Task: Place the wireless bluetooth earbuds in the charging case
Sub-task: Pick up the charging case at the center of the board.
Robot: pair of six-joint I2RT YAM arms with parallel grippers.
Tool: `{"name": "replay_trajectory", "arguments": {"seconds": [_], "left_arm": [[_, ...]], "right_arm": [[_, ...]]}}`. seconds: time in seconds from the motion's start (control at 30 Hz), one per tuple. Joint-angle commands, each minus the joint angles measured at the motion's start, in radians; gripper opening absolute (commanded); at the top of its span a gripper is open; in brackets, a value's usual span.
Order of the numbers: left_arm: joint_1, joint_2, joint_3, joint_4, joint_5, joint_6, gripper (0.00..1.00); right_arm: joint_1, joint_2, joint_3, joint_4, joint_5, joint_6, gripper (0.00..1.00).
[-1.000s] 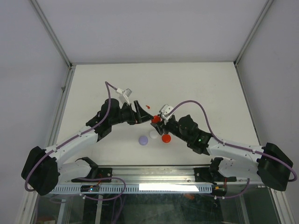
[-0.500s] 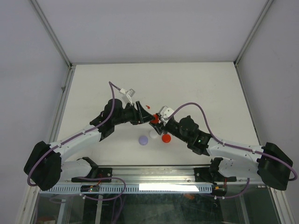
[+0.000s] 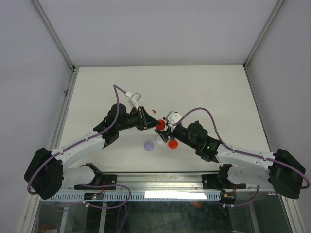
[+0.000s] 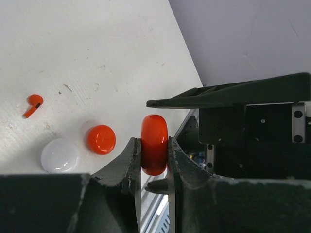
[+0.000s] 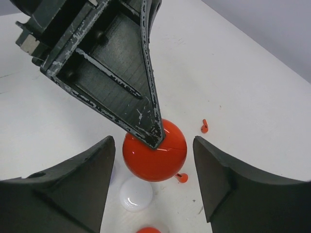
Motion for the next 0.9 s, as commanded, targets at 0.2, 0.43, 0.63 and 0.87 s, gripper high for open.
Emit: {"name": "replay_trajectory", "arguments": {"seconds": [0.2,0.43,0.63,0.87], "left_arm": [[-0.006,-0.11,0.049,-0.103,-0.046,0.307,0.02],[-0.006,-0.157,0.132,-0.201,0.055,0.52,0.02],[-0.006,-0.162,0.191,-0.266,0.185,0.665,0.02],[-0.005,-0.156,0.224,-0.295,0.3,0.733,0.02]], "right_arm": [[-0.085,-0.129,0.025,-0.095,-0.243,0.042,0.78],[-0.24,-0.17,0.036,-0.137,-0.618,0.129,0.75],[-0.265,-0.146,0.042,-0.049,-0.697,0.158,0.74],[-0.309,-0.09,0.055,0.045,-0.824,0.27,0.69]]}}
